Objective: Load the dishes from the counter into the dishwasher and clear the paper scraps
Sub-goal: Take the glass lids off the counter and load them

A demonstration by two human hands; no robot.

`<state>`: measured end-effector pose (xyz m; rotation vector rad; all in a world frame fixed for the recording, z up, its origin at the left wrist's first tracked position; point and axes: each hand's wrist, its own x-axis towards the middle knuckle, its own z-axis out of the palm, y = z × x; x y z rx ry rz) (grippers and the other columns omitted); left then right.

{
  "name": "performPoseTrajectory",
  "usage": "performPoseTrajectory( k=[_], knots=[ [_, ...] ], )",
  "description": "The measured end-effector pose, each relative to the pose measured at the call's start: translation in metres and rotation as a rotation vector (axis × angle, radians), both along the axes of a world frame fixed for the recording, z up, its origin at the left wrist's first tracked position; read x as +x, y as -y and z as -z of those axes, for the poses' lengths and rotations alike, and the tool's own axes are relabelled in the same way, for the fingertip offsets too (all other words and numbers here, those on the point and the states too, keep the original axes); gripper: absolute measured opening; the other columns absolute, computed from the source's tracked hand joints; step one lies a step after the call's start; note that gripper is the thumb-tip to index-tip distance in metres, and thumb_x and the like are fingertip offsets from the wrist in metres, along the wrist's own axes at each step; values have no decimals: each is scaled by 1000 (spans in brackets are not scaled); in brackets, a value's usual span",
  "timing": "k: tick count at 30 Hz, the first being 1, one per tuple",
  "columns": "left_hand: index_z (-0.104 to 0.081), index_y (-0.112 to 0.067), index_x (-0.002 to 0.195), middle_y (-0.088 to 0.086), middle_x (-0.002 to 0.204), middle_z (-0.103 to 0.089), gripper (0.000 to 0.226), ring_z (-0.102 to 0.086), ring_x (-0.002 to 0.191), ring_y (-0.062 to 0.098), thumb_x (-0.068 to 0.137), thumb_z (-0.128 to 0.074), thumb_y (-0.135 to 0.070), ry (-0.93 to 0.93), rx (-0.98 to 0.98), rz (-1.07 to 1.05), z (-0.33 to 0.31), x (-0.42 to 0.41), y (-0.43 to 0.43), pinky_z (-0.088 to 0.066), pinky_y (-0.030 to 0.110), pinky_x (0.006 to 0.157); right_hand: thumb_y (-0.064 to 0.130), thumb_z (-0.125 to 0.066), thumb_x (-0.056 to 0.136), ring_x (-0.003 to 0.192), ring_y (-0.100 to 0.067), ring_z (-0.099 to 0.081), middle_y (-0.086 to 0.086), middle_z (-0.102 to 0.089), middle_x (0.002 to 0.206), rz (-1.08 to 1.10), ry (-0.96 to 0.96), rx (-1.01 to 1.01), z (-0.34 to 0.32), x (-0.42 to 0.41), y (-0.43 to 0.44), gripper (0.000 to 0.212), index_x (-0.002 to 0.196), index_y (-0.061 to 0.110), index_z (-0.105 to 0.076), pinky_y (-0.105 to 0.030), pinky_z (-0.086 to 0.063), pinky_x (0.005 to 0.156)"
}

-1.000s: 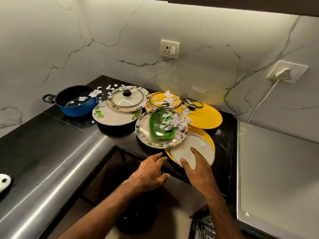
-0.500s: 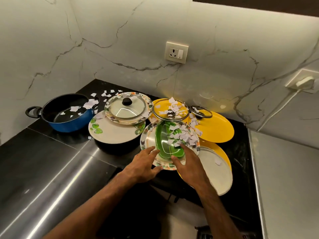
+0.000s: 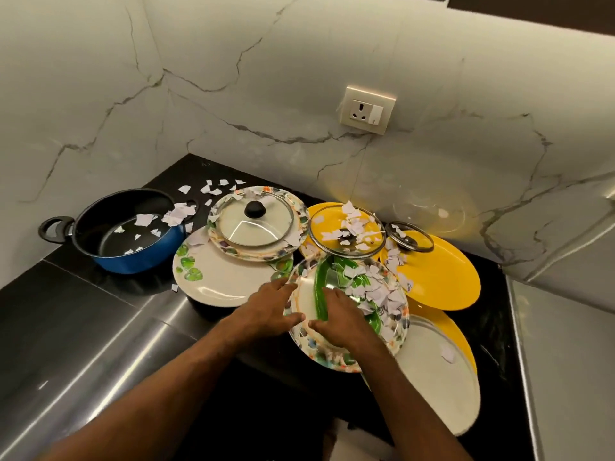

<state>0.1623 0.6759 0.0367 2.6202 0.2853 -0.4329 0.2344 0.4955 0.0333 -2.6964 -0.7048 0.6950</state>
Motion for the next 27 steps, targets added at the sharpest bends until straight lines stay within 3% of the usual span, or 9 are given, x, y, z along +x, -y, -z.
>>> performPoseTrajectory(
  k=[3, 6, 11, 15, 22, 27],
  knots=[
    [-35, -23, 156, 9, 160, -33, 84, -34, 145, 31, 87, -63, -60, 14, 4, -53, -4, 20, -12, -35, 49, 117, 52, -76, 83, 141, -36, -40, -15, -37, 157, -69, -17, -79, 8, 20, -13, 93, 155, 17, -30, -49, -41, 112],
    [-37, -21, 155, 9, 160, -36, 79, -35, 144, 31, 90, -65, -56, 10, 26, -71, -6, 43, -21, -35, 47, 116, 48, -76, 86, 150, -40, -26, -21, -23, 165, -189, -22, -159, 12, 31, -26, 98, 162, 24, -19, -51, -32, 119],
    [-34, -26, 157, 11, 160, -33, 87, -34, 146, 34, 85, -60, -67, 8, 27, -186, 4, 72, -40, -36, 48, 117, 42, -82, 84, 155, -47, -8, -27, -2, 168, -269, 21, -278, 20, 37, -45, 111, 164, 22, -8, -59, -15, 124],
    [-27, -15, 159, 14, 167, -16, 82, -25, 151, 36, 94, -63, -48, 13, 69, -263, 7, 95, -52, -29, 45, 121, 37, -82, 85, 154, -50, -5, -22, 10, 170, -267, -32, -292, 26, 47, -52, 113, 165, 23, -3, -63, -20, 121],
    [-14, -16, 162, 13, 170, -1, 90, -21, 153, 36, 95, -66, -45, 89, 78, -469, 10, 132, -74, -31, 48, 121, 41, -81, 86, 154, -49, -3, -19, 15, 170, -272, -61, -293, 28, 48, -52, 114, 165, 22, 0, -67, -30, 116],
    [-15, -17, 162, 13, 169, -3, 92, -19, 153, 35, 92, -71, -42, 88, 174, -523, 17, 157, -90, -33, 51, 119, 43, -80, 87, 155, -49, -2, -19, 18, 169, -305, -86, -308, 25, 55, -52, 116, 164, 21, 4, -65, -33, 116]
  ],
)
